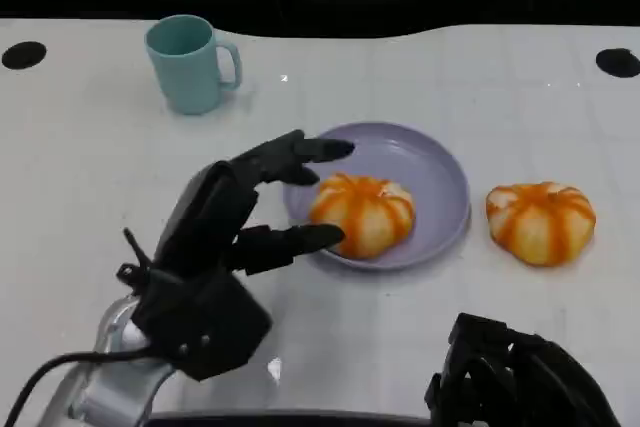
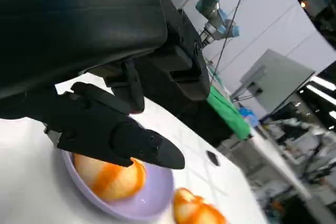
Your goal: Grasp the bread from the table and place it into the plate.
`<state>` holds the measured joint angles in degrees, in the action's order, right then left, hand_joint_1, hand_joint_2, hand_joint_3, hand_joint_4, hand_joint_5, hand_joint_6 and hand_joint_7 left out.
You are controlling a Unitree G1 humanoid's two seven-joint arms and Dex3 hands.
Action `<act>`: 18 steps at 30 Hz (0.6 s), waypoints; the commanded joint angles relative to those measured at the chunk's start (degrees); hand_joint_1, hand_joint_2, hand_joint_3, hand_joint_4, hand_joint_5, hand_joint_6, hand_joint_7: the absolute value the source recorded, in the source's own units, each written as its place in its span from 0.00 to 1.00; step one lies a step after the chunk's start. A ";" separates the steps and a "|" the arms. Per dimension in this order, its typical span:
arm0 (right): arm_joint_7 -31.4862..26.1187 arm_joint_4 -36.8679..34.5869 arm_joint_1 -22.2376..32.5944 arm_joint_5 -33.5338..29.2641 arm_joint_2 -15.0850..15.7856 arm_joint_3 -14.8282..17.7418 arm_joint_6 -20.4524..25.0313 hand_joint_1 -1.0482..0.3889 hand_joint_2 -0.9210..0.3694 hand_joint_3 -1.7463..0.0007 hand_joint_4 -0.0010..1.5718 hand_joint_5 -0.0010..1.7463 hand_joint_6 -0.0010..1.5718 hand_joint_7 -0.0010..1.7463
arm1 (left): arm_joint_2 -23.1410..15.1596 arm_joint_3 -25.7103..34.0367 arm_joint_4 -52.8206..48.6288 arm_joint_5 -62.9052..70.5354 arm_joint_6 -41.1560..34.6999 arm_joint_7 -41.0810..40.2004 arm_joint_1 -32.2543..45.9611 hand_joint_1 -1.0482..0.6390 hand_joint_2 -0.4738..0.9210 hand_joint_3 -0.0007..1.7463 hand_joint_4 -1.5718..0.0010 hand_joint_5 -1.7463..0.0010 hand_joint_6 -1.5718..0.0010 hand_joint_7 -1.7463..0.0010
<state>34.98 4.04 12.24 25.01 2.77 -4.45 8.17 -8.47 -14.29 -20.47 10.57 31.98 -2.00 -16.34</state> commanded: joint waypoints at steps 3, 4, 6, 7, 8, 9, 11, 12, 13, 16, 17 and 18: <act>0.14 0.68 0.45 0.61 0.80 0.36 0.59 0.25 0.00 0.85 0.54 0.91 0.49 0.76 | 0.76 2.63 6.27 -12.96 -1.59 9.86 7.42 0.46 0.98 0.00 0.62 0.00 0.77 0.04; 0.06 0.90 0.53 0.47 0.85 0.28 0.59 0.25 0.00 0.85 0.54 0.91 0.49 0.76 | 0.93 2.81 8.16 -14.78 -3.21 11.16 8.91 0.47 0.98 0.01 0.60 0.00 0.76 0.02; 0.04 1.20 0.61 0.34 0.91 0.16 0.59 0.25 0.00 0.85 0.53 0.91 0.49 0.77 | 1.37 3.28 12.17 -18.84 -6.95 13.55 12.07 0.48 0.99 0.01 0.59 0.00 0.73 0.00; 0.10 1.25 0.62 0.25 0.96 0.11 0.47 0.25 0.00 0.85 0.53 0.92 0.49 0.77 | 1.51 3.53 13.83 -20.39 -8.58 14.51 13.39 0.48 1.00 0.01 0.57 0.00 0.70 0.00; 0.12 1.30 0.63 0.24 0.99 0.09 0.50 0.25 0.00 0.85 0.53 0.92 0.49 0.77 | 1.63 3.77 15.06 -21.33 -9.77 15.23 14.36 0.48 1.00 0.02 0.55 0.00 0.68 0.00; 0.12 1.33 0.64 0.28 0.98 0.08 0.53 0.24 0.00 0.85 0.53 0.92 0.49 0.77 | 1.67 3.99 16.07 -21.84 -10.72 15.77 15.22 0.48 1.00 0.02 0.54 0.00 0.66 0.00; 0.15 1.38 0.65 0.43 0.91 0.07 0.63 0.24 0.00 0.85 0.54 0.92 0.49 0.77 | 1.93 4.40 17.12 -23.23 -11.85 17.28 16.83 0.47 0.99 0.02 0.51 0.00 0.62 0.00; 0.12 1.43 0.64 0.47 0.92 0.05 0.74 0.24 0.00 0.85 0.54 0.92 0.49 0.77 | 2.14 4.56 17.44 -24.26 -12.40 18.24 17.59 0.47 0.99 0.01 0.50 0.00 0.61 0.00; 0.10 1.51 0.66 0.53 0.91 0.03 0.85 0.24 0.00 0.85 0.54 0.92 0.49 0.77 | 2.35 4.71 17.93 -25.55 -13.34 19.31 18.44 0.47 0.99 0.01 0.49 0.00 0.60 0.00; -0.12 1.74 0.79 0.24 0.87 -0.10 0.75 0.24 0.00 0.85 0.54 0.92 0.49 0.77 | 3.17 4.98 21.12 -30.23 -18.84 21.32 21.83 0.49 0.98 0.01 0.48 0.00 0.59 0.00; -0.10 1.72 0.80 0.08 0.88 -0.14 0.52 0.24 0.00 0.85 0.54 0.92 0.49 0.77 | 3.37 5.07 22.19 -31.50 -20.55 21.75 22.86 0.50 0.97 0.01 0.48 0.00 0.59 0.00; 0.02 1.63 0.77 0.04 0.88 -0.16 0.32 0.24 0.00 0.85 0.54 0.92 0.49 0.77 | 3.47 5.17 23.09 -32.33 -21.91 22.12 23.68 0.50 0.97 0.01 0.48 0.00 0.59 0.00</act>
<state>35.06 5.09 12.65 24.90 2.97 -4.78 8.69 -5.01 -9.86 0.02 -19.28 13.41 18.81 5.07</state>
